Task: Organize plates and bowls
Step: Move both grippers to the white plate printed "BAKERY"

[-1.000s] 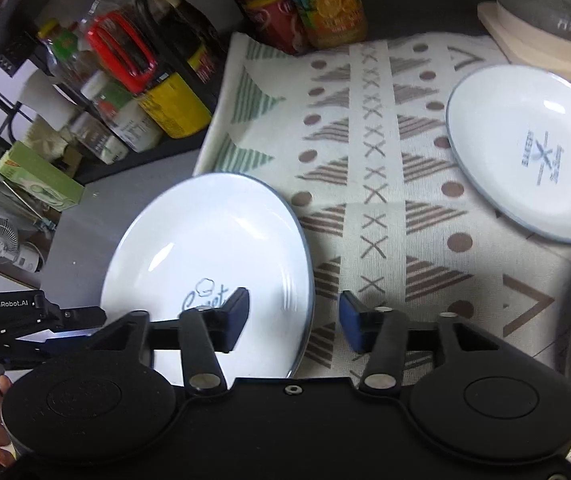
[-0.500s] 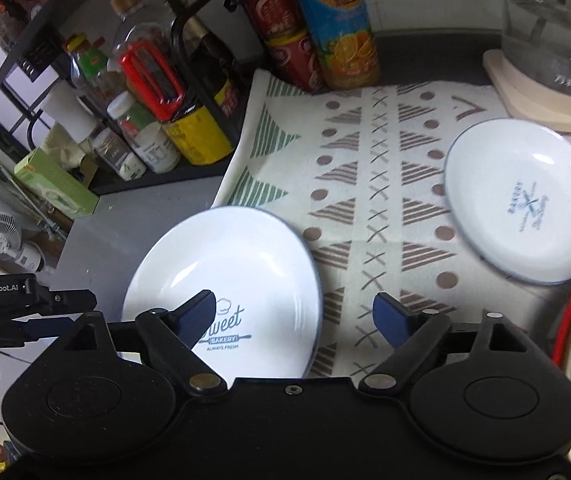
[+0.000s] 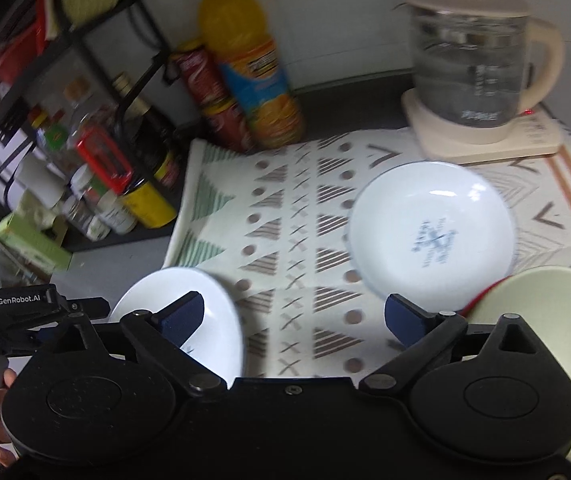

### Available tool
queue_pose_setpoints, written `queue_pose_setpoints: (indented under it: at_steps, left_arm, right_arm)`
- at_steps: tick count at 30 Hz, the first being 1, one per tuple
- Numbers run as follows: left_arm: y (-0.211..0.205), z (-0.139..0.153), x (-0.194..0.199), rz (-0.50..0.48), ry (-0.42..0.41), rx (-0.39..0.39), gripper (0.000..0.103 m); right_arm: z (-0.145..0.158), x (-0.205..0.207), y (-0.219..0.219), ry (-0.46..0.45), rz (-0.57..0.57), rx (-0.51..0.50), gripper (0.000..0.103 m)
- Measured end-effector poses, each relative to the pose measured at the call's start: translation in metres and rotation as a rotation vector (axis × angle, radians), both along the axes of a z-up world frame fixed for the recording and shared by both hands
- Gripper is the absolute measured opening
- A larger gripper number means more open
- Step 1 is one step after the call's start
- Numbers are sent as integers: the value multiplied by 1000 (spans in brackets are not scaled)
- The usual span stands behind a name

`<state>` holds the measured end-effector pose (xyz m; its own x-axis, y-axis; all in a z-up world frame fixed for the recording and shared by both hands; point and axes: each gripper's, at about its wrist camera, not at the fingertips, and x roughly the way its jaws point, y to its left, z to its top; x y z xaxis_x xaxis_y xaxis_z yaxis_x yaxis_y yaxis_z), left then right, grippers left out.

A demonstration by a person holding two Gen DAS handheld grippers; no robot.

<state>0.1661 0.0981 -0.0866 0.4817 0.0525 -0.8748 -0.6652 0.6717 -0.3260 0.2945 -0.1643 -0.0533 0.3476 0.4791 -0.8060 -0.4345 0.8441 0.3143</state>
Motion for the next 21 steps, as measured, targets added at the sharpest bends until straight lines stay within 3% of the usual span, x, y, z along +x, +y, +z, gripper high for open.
queue_pose_setpoints:
  at_steps: [10,18,21]
  left_arm:
    - [-41,1,53,-151,3,0,65]
    - [-63,-1,86,-197,-7,-33,65]
    - [-71,-2,98,-216,-7,-54,78]
  right_arm:
    - [5,18,-42,-19,-100,-28,103]
    - [6,39,-63,-37,-127,-47,103]
    - [2,50,-70,-30,-135,-45,103]
